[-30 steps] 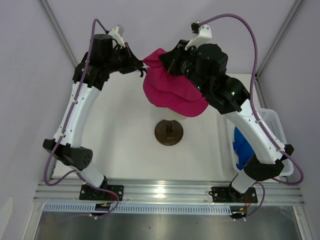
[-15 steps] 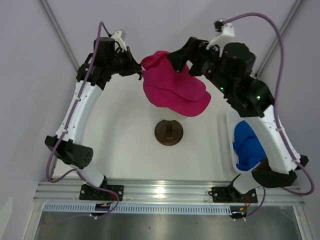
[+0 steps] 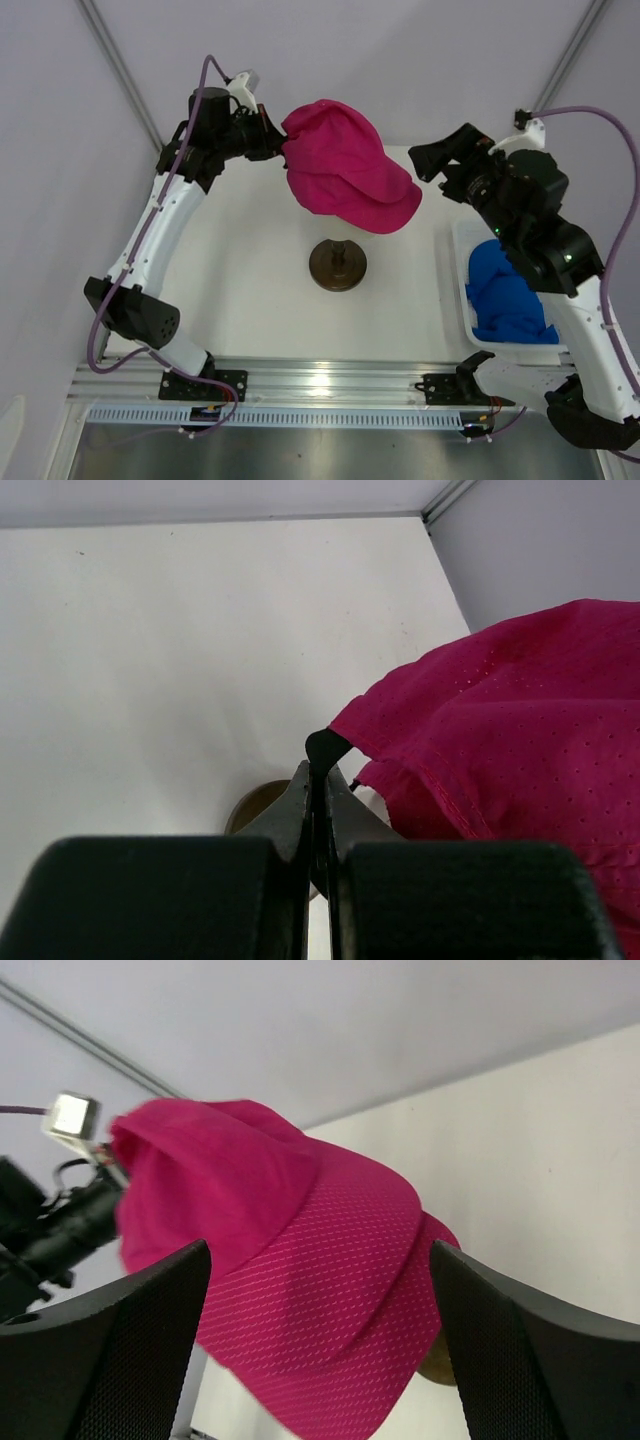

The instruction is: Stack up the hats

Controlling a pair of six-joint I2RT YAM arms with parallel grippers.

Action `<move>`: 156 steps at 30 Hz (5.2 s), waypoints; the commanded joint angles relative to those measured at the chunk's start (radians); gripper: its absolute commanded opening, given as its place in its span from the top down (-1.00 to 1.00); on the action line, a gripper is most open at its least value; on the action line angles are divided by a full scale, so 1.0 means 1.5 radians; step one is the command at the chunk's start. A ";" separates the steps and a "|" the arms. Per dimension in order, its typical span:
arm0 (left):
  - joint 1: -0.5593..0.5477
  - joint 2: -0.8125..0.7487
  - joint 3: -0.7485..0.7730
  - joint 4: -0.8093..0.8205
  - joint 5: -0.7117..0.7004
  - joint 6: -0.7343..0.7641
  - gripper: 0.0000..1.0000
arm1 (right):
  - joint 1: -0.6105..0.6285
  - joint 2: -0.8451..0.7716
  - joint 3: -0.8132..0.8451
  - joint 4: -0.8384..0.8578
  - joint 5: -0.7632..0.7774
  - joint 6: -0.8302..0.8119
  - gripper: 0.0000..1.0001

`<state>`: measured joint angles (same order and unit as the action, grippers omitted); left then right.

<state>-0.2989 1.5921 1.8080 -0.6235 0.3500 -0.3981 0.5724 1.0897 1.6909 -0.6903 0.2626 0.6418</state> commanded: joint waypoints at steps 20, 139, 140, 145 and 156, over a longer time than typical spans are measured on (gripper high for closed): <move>0.007 -0.045 -0.017 0.052 0.027 0.020 0.99 | -0.042 -0.075 -0.165 0.130 -0.056 0.205 -0.66; 0.028 -0.186 -0.308 0.255 0.014 0.114 0.97 | 0.018 -0.092 -0.252 0.201 -0.041 0.192 1.00; 0.028 -0.190 -0.310 0.257 0.010 0.114 0.96 | 0.016 -0.094 -0.253 0.192 -0.026 0.191 1.00; 0.028 -0.195 -0.290 0.232 -0.032 0.114 0.93 | 0.008 -0.105 -0.259 0.141 -0.009 0.222 1.00; 0.025 -0.117 -0.224 0.160 -0.030 0.092 0.91 | 0.009 -0.144 -0.360 0.124 -0.062 0.283 0.86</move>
<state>-0.2745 1.3911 1.4452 -0.3355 0.3683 -0.2623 0.5995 0.8898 1.1862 -0.3534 0.1204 1.0889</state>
